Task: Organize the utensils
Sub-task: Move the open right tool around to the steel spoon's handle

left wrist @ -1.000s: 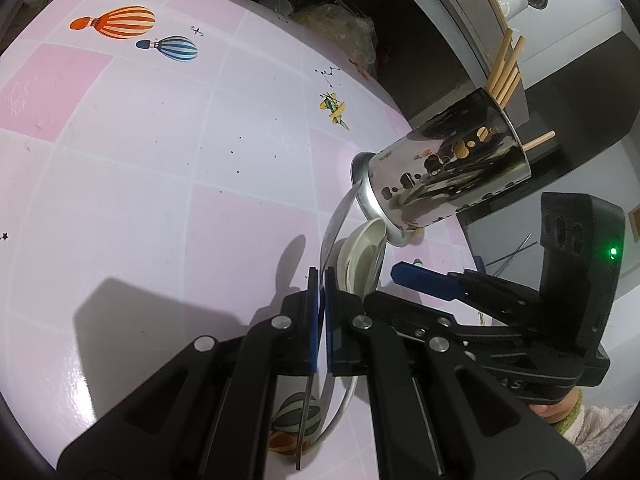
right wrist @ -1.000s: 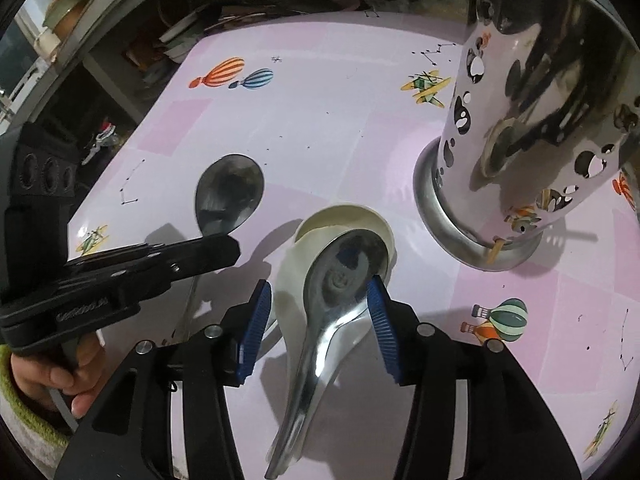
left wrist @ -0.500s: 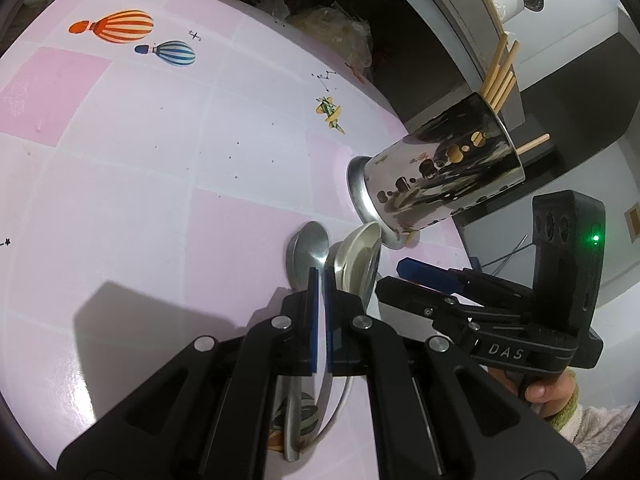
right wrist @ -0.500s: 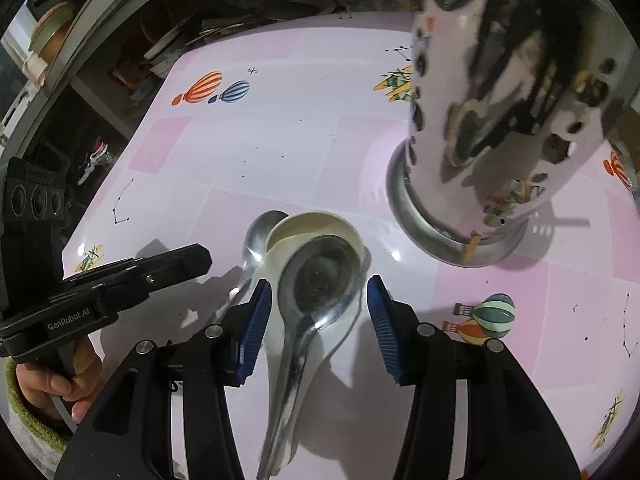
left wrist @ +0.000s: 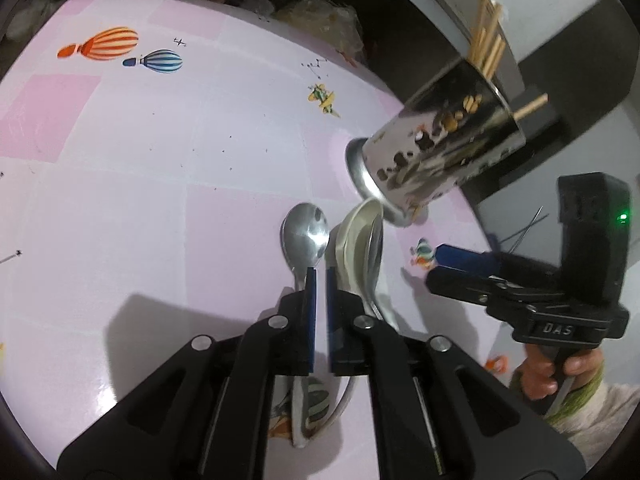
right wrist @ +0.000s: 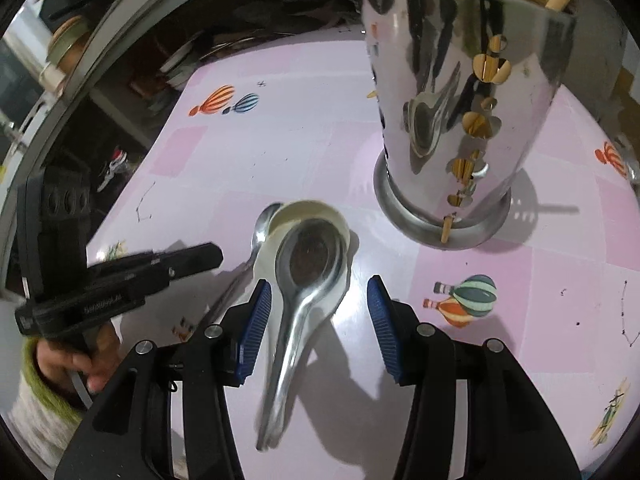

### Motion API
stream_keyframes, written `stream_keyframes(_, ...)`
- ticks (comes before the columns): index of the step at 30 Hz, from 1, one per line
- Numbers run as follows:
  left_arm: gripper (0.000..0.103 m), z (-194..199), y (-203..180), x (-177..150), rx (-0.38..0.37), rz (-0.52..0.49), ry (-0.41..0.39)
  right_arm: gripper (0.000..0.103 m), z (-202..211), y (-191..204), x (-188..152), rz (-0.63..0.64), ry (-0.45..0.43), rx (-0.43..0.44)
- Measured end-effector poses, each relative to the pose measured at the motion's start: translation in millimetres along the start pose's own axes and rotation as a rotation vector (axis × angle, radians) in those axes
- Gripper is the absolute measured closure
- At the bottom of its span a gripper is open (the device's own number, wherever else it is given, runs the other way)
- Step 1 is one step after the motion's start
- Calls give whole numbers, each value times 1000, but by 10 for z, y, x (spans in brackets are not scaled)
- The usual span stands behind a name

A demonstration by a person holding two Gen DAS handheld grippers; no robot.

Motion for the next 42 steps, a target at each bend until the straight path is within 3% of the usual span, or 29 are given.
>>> stream_keyframes(5,58,1,22,-84,117,-24,24,24,32,-171,-179,-7,-20,-76)
stream_keyframes(8,38,49,78,-138,201,-18,4,15,16,-366,-267,-37,-16,-142)
stream_keyframes(14,20,94,186,-154,317,-6,-31,11,-182,-630,-354,-55,47,-285)
stream_keyframes(18,17,38,172,-143,391,-28,-23,6,-292,-643,-395,-24,54,-312)
stream_keyframes(24,8,-92,86,-200,523,-112,18,6,-297,-709,-443,-14,35,-265)
stream_keyframes(35,8,-91,71,-188,524,-116,39,6,-276,-710,-497,43,-34,-242)
stream_keyframes(39,8,-88,65,-243,534,-115,-14,6,-242,-707,-459,67,-2,-233)
stream_keyframes(41,7,-134,45,-288,597,-133,-13,6,-130,-662,-439,46,-44,-188)
stream_keyframes(42,7,-127,32,-305,602,-140,-27,6,-40,-568,-420,56,-85,-124)
Point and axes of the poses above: each gripper's, at about its wrist camera, not at the fingertips, and z roughly against the way its jaws point, y to its left, x to its top, the point moved 2 cm from there along -z, roughly the way its jaws point, and after that the axes turned 8 degrees about y, right-handed, at the moved point
